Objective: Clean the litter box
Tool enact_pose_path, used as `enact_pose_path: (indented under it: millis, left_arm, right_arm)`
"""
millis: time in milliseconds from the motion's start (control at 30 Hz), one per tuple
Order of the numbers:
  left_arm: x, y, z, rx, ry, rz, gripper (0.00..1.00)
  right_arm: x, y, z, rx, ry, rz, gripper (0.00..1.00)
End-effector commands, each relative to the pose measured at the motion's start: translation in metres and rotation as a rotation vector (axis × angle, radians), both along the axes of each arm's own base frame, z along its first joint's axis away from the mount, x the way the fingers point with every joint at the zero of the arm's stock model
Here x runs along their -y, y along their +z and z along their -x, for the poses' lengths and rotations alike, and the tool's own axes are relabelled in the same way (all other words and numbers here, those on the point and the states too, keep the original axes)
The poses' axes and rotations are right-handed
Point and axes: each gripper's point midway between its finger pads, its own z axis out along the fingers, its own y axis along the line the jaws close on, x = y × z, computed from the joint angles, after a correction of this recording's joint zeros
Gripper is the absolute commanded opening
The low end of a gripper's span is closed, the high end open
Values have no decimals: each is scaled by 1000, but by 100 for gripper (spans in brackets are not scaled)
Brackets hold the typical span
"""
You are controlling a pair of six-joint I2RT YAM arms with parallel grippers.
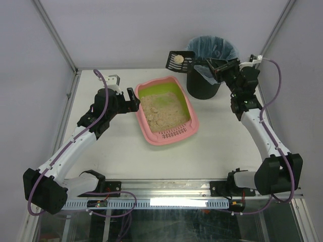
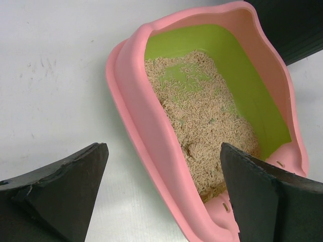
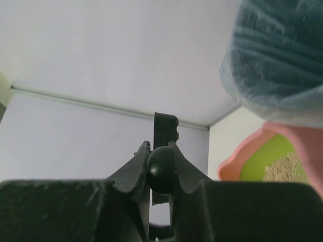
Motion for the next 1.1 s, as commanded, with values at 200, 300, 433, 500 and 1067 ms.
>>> enact_pose_path:
  millis: [200,300,433,500,1067]
  left_arm:
    - [-3,26,-2,79,16,47,99]
    - [-2,26,-3,78,14,49,99]
    - [-1,25,-3,73,7,50,99]
    - [0,25,-3,72,5,50,99]
    - [-4,20,-9,63,33,27,99]
  right_arm:
    - [116,59,-36,108,-411,-8,0]
    - [141,56,-48,119,-490,42,0]
    - [164,46,-70,115,-565,166,0]
    - [172,38,-79,112,-585,227,0]
    - [127,46,-107,578,-314,900,0]
